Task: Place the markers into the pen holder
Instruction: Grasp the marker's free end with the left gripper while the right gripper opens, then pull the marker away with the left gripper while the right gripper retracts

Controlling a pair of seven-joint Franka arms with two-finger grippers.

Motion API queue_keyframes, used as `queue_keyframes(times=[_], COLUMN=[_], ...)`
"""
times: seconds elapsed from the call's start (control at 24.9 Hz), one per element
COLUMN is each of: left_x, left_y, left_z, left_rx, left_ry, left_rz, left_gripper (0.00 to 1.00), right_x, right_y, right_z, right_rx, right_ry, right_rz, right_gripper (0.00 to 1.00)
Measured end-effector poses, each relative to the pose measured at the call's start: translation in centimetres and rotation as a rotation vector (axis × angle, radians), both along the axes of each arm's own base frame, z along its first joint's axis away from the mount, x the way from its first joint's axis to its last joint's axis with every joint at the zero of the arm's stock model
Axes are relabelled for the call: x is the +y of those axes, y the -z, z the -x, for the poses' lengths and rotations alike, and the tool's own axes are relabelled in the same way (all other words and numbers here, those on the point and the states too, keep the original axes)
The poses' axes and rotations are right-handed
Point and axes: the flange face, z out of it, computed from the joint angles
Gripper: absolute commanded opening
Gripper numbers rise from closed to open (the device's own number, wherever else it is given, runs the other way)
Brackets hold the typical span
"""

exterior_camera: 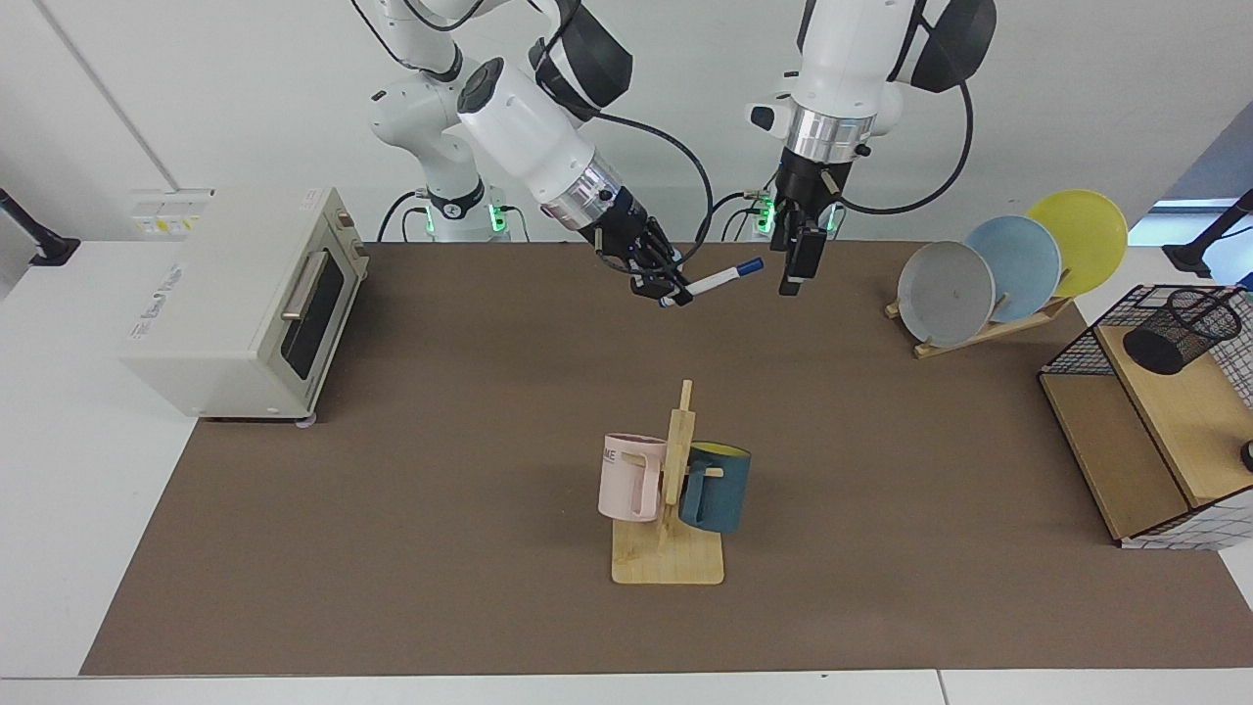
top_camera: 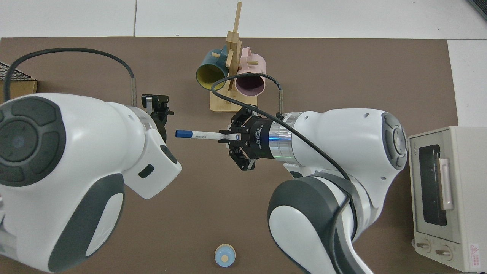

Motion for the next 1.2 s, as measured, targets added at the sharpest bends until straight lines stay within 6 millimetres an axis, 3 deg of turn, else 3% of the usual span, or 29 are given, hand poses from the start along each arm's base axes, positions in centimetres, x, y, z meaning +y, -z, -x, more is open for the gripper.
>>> queue_keyframes(times=[0.12,0.16,0.24,0.36,0.44,0.6,0.64,0.72,1.04,1.2], left_x=[-1.5,-1.8,-2.4,-2.9,-2.9,-3.0,-3.0,-3.0,-2.6,-0.9], left_y=[0.4,0.5,0.5,0.5,0.6,0.9,1.0,1.0,1.1,1.5], left_z=[0.3,0.3,0.5,0.8,0.7,0.7,0.7,0.7,0.4,-0.2], left_rx=[-0.004,-0.006,-0.010,-0.012,-0.009,0.001,0.003,0.003,0.009,0.038], left_ry=[0.026,0.032,0.043,0.052,0.053,0.053,0.053,0.039,0.026,-0.034], left_rz=[0.003,0.004,0.007,0.008,0.007,0.004,0.003,0.007,0.006,-0.003], left_gripper=[0.98,0.92,0.67,0.18,0.01,0.00,0.00,0.00,0.00,0.00], right_x=[0.8,1.1,1.4,1.5,1.5,1.3,1.3,1.3,1.3,0.6], right_y=[0.0,0.0,0.1,0.2,0.3,0.3,0.4,0.4,0.5,0.8], right_z=[0.5,0.7,0.9,0.9,0.8,0.6,0.5,0.5,0.5,0.3], right_rx=[-0.017,-0.022,-0.025,-0.026,-0.028,-0.033,-0.037,-0.037,-0.079,-0.138], right_ry=[-0.035,-0.046,-0.058,-0.062,-0.063,-0.056,-0.051,-0.051,-0.101,-0.185], right_rz=[0.004,0.006,0.007,0.009,0.010,0.010,0.010,0.010,0.032,0.105], right_gripper=[0.00,0.00,0.00,0.00,0.00,0.01,0.24,1.00,1.00,1.00])
